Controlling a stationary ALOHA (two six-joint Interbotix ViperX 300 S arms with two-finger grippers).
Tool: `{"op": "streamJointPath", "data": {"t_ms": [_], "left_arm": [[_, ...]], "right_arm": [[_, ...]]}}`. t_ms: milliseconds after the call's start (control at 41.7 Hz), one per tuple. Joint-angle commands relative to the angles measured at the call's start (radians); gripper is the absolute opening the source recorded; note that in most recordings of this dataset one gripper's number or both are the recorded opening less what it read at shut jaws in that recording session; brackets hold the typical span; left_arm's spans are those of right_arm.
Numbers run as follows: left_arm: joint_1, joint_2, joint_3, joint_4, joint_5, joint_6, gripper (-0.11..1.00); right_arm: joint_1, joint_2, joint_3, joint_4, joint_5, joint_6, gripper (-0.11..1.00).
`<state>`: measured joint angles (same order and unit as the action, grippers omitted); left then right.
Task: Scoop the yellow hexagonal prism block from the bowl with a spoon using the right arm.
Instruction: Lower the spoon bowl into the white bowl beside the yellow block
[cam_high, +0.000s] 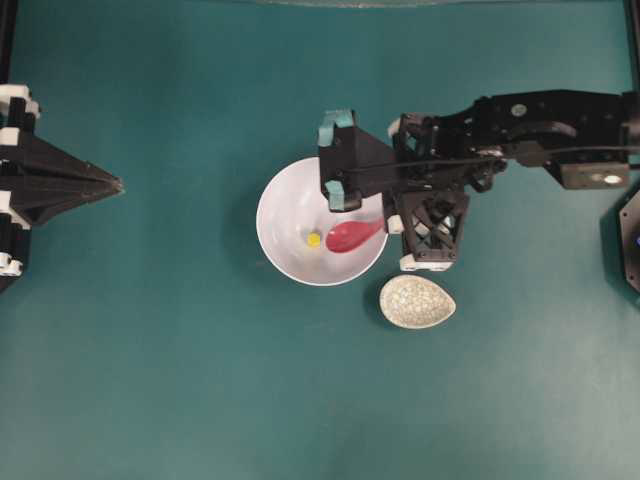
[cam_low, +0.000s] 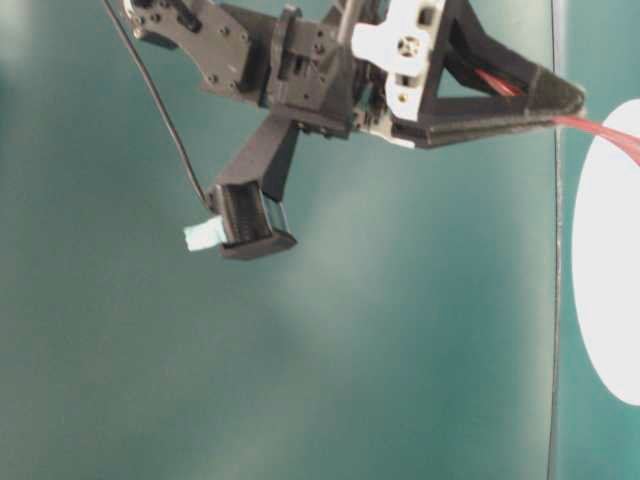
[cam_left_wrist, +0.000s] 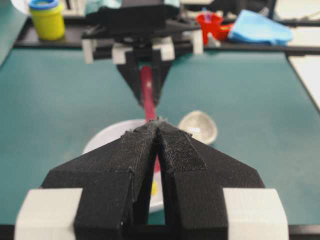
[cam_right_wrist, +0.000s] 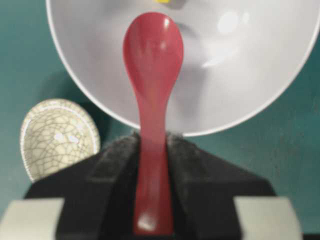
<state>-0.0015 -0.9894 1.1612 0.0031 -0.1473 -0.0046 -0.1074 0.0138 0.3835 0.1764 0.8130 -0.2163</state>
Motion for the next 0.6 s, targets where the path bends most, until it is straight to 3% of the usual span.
{"op": "streamJointPath", "data": {"t_ms": [0, 575], "left_arm": [[0.0, 0.009, -0.026, 0.002, -0.005, -0.002, 0.03], [0.002, 0.009, -0.026, 0.002, -0.005, -0.002, 0.03]], "right_arm": [[0.002, -0.005, -0.031, -0.008, -0.005, -0.002, 0.22], [0.015, 0.051, -0.06, -0.011, -0.041, -0.023, 0.22]]}}
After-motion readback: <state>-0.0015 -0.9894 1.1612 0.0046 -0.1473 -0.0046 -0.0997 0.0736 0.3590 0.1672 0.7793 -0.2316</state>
